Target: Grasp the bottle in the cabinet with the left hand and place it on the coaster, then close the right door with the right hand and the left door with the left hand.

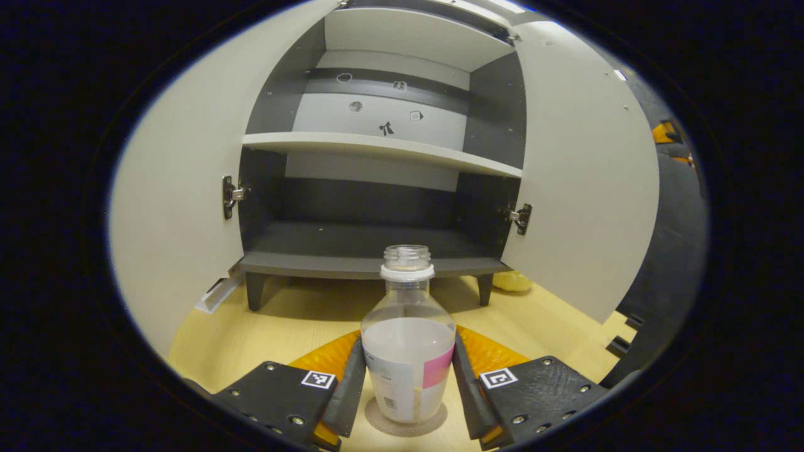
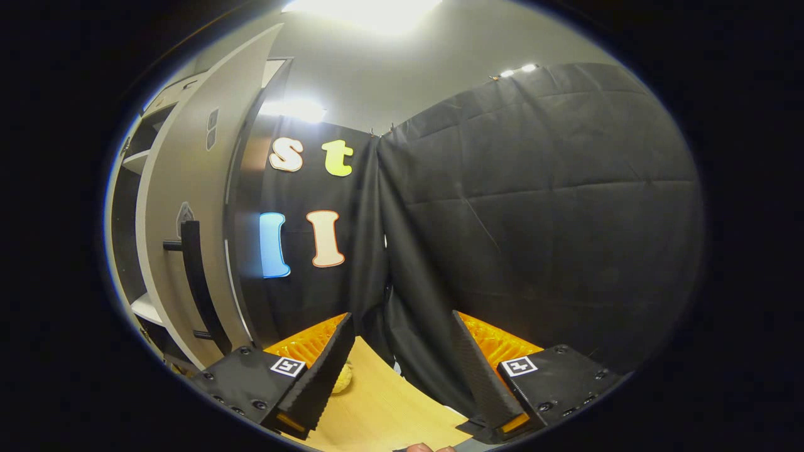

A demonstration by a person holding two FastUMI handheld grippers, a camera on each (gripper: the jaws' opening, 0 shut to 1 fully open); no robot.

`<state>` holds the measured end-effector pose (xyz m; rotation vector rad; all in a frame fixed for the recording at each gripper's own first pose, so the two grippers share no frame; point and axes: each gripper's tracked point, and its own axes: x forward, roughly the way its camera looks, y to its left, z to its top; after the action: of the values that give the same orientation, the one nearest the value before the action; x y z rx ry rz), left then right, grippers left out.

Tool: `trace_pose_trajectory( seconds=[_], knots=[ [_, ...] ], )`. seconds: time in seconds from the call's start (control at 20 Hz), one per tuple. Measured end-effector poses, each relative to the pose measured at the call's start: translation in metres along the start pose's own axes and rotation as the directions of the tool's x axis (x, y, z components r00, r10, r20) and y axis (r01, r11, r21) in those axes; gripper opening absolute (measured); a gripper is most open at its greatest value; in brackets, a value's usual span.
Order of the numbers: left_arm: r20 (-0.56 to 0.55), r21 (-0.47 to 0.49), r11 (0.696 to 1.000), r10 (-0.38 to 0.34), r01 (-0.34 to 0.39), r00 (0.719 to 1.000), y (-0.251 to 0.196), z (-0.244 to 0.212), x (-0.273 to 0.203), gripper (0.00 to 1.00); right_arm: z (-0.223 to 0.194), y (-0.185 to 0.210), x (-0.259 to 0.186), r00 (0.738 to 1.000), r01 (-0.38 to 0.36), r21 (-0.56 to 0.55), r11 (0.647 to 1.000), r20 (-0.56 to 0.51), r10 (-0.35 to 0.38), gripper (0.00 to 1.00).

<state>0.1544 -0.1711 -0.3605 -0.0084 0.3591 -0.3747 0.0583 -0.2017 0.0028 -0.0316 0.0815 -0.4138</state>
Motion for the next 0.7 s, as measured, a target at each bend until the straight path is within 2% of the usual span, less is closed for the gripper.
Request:
trace_pose_trajectory(
  seconds=[0.15,0.4,0.55,0.6,0.7],
  knots=[
    [-0.019,-0.008,1.000,-0.010,0.010,1.000,-0.008,-0.016,-0.002,0.69,-0.006,-0.003,-0.001,0.999,0.017,0.055,0.998,-0.034,-0.015,0.96],
    [-0.038,-0.034,0.999,0.017,-0.018,0.999,-0.003,-0.030,-0.009,0.69,-0.019,-0.022,-0.017,0.996,0.070,0.096,0.993,-0.057,-0.065,0.95],
    [-0.060,-0.032,0.999,-0.011,0.009,0.998,-0.008,-0.038,-0.014,0.71,-0.023,-0.020,-0.022,0.996,0.071,0.100,0.992,-0.067,-0.064,0.96],
    [-0.073,-0.036,0.999,-0.020,0.017,0.997,-0.010,-0.040,-0.015,0.67,-0.025,-0.019,-0.025,0.995,0.068,0.103,0.992,-0.074,-0.060,0.96],
    [-0.080,-0.031,0.999,-0.026,0.024,0.996,-0.012,-0.042,-0.019,0.70,-0.025,-0.017,-0.033,0.995,0.058,0.114,0.992,-0.086,-0.048,0.96]
  ],
)
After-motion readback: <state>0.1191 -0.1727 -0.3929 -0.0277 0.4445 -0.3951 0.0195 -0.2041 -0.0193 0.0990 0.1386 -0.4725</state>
